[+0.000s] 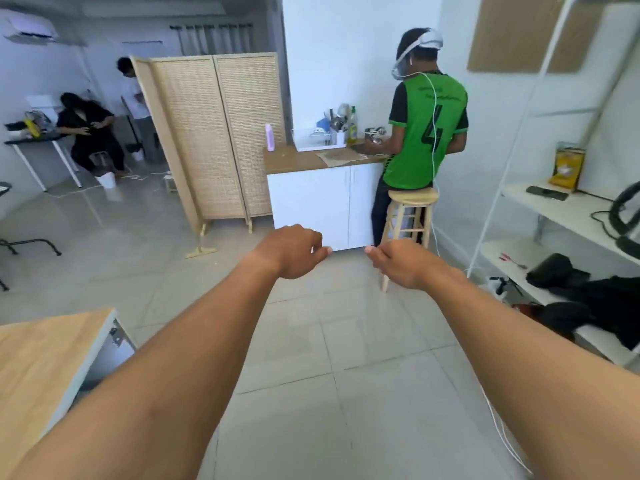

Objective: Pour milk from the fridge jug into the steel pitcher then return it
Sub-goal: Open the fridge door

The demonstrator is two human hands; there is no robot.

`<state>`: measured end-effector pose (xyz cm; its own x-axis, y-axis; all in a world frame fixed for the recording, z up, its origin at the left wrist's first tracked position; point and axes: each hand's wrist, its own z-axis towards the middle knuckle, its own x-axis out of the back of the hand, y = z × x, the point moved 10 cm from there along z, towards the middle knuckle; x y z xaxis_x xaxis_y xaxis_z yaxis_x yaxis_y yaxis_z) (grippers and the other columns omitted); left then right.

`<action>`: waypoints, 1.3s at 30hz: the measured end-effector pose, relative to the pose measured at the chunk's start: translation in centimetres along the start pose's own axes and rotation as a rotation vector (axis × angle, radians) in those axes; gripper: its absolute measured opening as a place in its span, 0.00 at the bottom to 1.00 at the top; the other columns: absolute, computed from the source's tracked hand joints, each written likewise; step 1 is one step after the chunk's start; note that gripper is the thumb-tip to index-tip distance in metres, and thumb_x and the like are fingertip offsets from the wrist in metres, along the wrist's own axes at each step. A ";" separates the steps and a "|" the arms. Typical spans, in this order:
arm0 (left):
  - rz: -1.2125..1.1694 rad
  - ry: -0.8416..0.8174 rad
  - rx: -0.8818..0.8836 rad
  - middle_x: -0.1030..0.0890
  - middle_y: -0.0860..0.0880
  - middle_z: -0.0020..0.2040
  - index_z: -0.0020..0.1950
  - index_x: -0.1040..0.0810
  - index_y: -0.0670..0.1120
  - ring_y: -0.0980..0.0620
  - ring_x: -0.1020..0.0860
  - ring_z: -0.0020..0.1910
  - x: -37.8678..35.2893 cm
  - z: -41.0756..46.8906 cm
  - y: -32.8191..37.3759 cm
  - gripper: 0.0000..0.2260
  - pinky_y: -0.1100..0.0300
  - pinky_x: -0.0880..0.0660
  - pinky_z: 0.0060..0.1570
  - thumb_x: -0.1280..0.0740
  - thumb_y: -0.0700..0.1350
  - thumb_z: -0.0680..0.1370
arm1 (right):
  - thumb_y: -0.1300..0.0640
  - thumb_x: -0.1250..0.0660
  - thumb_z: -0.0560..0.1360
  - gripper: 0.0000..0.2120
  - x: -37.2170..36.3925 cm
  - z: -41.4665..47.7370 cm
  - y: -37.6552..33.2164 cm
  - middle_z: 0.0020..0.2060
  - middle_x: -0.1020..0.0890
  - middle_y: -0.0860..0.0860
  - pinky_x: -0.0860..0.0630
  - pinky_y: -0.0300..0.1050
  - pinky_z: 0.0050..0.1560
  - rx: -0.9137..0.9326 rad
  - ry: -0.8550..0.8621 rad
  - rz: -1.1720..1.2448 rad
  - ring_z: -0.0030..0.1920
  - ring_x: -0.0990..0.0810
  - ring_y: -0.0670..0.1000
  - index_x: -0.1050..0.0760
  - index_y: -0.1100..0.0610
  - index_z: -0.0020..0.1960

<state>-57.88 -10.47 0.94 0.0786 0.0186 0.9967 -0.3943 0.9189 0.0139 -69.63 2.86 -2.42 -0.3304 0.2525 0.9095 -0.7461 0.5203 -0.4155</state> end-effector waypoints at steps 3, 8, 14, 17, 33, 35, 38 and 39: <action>-0.026 0.001 -0.094 0.20 0.48 0.53 0.55 0.21 0.49 0.47 0.25 0.48 0.1 2.6 2.2 0.19 0.55 0.33 0.43 0.45 0.60 0.82 | 0.37 0.53 0.80 0.32 1.6 -0.6 1.9 0.42 0.19 0.57 0.23 0.53 0.52 -0.060 0.059 -0.020 0.45 0.21 0.59 0.23 0.63 0.46; -0.054 0.005 -0.288 0.19 0.46 0.49 0.53 0.21 0.46 0.44 0.23 0.48 0.7 5.5 7.4 0.19 0.53 0.27 0.46 0.44 0.59 0.83 | 0.39 0.52 0.82 0.30 4.0 -4.5 6.1 0.45 0.18 0.56 0.24 0.53 0.54 -0.221 0.137 -0.029 0.47 0.20 0.58 0.22 0.60 0.49; -0.104 -0.003 -0.567 0.21 0.45 0.44 0.46 0.23 0.46 0.43 0.24 0.45 0.1 6.3 17.2 0.17 0.53 0.29 0.42 0.43 0.57 0.82 | 0.40 0.52 0.82 0.27 6.2 -14.0 12.5 0.45 0.17 0.55 0.24 0.54 0.55 -0.512 0.202 -0.070 0.48 0.20 0.57 0.21 0.56 0.52; -0.079 -0.021 -0.725 0.21 0.45 0.45 0.47 0.24 0.47 0.43 0.23 0.47 -1.0 5.0 23.2 0.16 0.54 0.31 0.41 0.43 0.56 0.82 | 0.40 0.52 0.82 0.27 6.5 -18.7 14.9 0.49 0.17 0.56 0.24 0.56 0.58 -0.645 0.235 -0.041 0.51 0.20 0.57 0.20 0.58 0.53; -0.036 -0.061 -1.058 0.19 0.51 0.43 0.48 0.23 0.50 0.48 0.22 0.44 -3.4 2.7 45.8 0.15 0.54 0.28 0.40 0.42 0.58 0.81 | 0.40 0.52 0.82 0.28 10.2 -35.4 26.5 0.49 0.18 0.55 0.25 0.56 0.60 -0.976 0.430 0.089 0.52 0.21 0.58 0.21 0.59 0.52; -0.048 -0.048 -1.078 0.19 0.51 0.43 0.50 0.23 0.50 0.49 0.22 0.44 -3.6 2.7 46.5 0.14 0.54 0.29 0.39 0.42 0.58 0.82 | 0.41 0.52 0.82 0.28 10.5 -34.9 26.4 0.48 0.18 0.55 0.25 0.55 0.60 -0.956 0.431 0.093 0.52 0.21 0.57 0.21 0.59 0.52; -0.044 -0.027 -1.103 0.19 0.52 0.43 0.51 0.23 0.50 0.49 0.21 0.44 -3.0 3.0 49.6 0.14 0.54 0.27 0.40 0.42 0.58 0.82 | 0.41 0.51 0.82 0.27 12.0 -36.5 28.7 0.47 0.18 0.55 0.24 0.55 0.57 -0.978 0.467 0.095 0.50 0.20 0.58 0.22 0.59 0.50; -0.050 -0.014 -1.114 0.18 0.52 0.44 0.52 0.24 0.50 0.49 0.21 0.45 -2.3 3.2 51.3 0.13 0.53 0.27 0.41 0.42 0.58 0.82 | 0.41 0.51 0.82 0.26 13.0 -37.6 29.8 0.45 0.19 0.55 0.23 0.53 0.53 -0.991 0.489 0.097 0.47 0.21 0.58 0.23 0.59 0.47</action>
<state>-81.17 35.36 -0.42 0.0583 -0.0264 0.9980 0.6516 0.7584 -0.0180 -74.46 52.32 -3.62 0.0649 0.5084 0.8586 0.1357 0.8480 -0.5124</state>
